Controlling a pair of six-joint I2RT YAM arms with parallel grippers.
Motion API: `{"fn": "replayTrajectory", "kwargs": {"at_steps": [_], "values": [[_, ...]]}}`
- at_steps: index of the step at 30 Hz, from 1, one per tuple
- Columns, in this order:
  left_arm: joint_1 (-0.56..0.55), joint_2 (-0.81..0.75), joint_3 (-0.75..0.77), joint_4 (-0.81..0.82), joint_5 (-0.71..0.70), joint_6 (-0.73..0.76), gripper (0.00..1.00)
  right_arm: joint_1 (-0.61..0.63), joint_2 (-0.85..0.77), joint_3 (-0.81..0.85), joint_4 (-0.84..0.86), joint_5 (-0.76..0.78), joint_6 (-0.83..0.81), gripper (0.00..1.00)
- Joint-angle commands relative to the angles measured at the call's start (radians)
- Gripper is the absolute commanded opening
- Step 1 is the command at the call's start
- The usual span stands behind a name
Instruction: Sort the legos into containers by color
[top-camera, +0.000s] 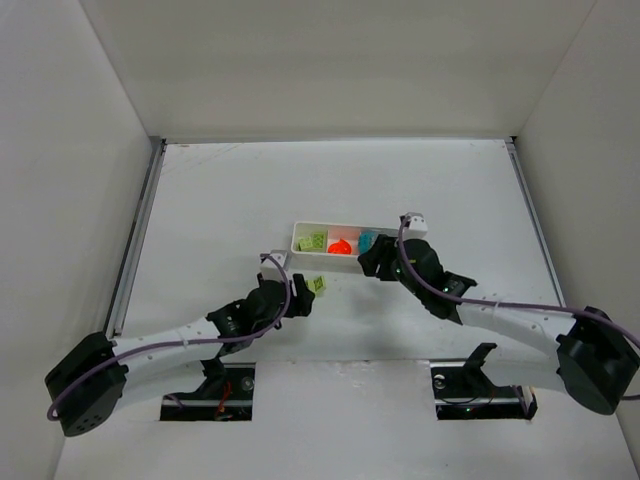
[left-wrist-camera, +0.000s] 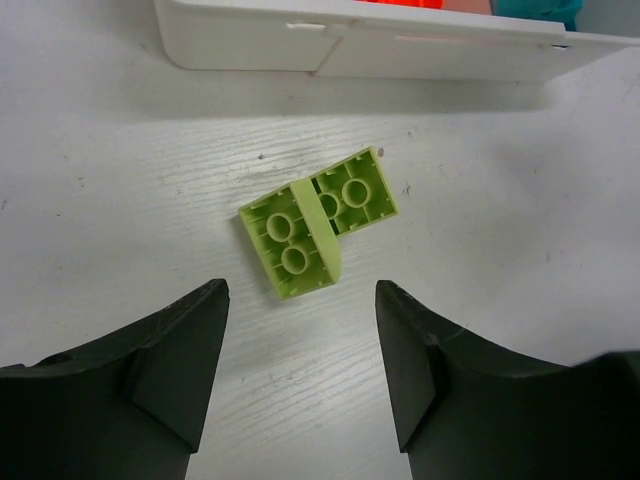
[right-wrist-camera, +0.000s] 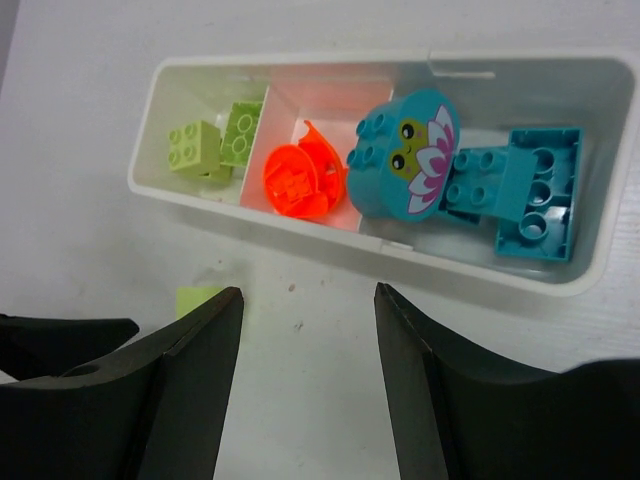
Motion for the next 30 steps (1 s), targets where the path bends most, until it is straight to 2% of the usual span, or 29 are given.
{"fn": "replayTrajectory", "kwargs": {"at_steps": [1, 9, 13, 18, 21, 24, 27, 30], "values": [[0.005, 0.027, 0.016, 0.069, -0.015, 0.007, 0.58, 0.036, 0.022, -0.004, 0.089, -0.026, 0.021, 0.61], [0.045, 0.2, 0.068, 0.118, 0.004, -0.125, 0.52, 0.092, 0.016, -0.03, 0.111, -0.021, 0.038, 0.61], [0.048, 0.228, 0.054, 0.182, 0.016, -0.188, 0.52, 0.105, 0.01, -0.047, 0.115, -0.022, 0.046, 0.61], [0.063, 0.207, 0.025, 0.222, 0.021, -0.217, 0.45, 0.115, 0.002, -0.051, 0.118, -0.024, 0.046, 0.61], [0.063, 0.148, 0.002, 0.227, 0.022, -0.22, 0.46, 0.115, 0.001, -0.054, 0.118, -0.024, 0.042, 0.61], [0.081, 0.111, -0.004, 0.193, 0.021, -0.216, 0.52, 0.115, 0.008, -0.05, 0.12, -0.026, 0.041, 0.62], [0.104, 0.127, 0.016, 0.17, 0.024, -0.205, 0.57, 0.115, 0.017, -0.042, 0.12, -0.026, 0.038, 0.62], [0.13, 0.185, 0.042, 0.176, 0.059, -0.188, 0.57, 0.117, 0.013, -0.041, 0.12, -0.026, 0.038, 0.62]]}}
